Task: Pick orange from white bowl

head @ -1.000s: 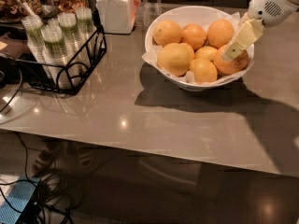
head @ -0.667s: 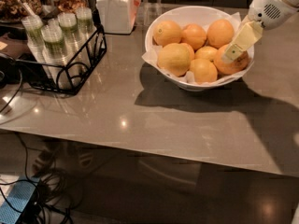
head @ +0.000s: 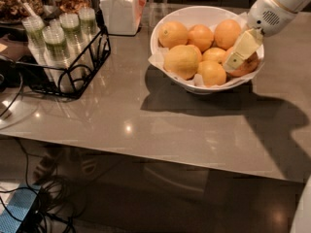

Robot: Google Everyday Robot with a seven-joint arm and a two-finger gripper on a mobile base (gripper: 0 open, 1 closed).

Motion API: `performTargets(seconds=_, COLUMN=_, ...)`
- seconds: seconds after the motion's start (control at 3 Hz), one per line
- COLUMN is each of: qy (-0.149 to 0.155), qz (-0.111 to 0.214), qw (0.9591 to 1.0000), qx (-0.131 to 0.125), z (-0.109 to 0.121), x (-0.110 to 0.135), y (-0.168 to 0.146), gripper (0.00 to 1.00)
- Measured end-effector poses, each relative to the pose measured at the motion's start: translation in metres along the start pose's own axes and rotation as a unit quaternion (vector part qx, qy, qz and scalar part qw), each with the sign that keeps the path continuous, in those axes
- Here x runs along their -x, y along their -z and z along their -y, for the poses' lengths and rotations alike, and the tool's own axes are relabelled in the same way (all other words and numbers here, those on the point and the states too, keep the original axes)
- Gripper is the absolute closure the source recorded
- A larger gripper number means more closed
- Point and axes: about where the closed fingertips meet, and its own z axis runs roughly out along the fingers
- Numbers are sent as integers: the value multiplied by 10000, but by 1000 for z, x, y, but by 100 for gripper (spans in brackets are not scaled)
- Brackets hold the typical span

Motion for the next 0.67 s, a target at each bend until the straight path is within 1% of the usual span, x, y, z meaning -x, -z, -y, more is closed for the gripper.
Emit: performTargets(seconds=0.67, qy=75, qz=-94, qw=9999, qx=11, z=2, x=3, y=-3, gripper=19)
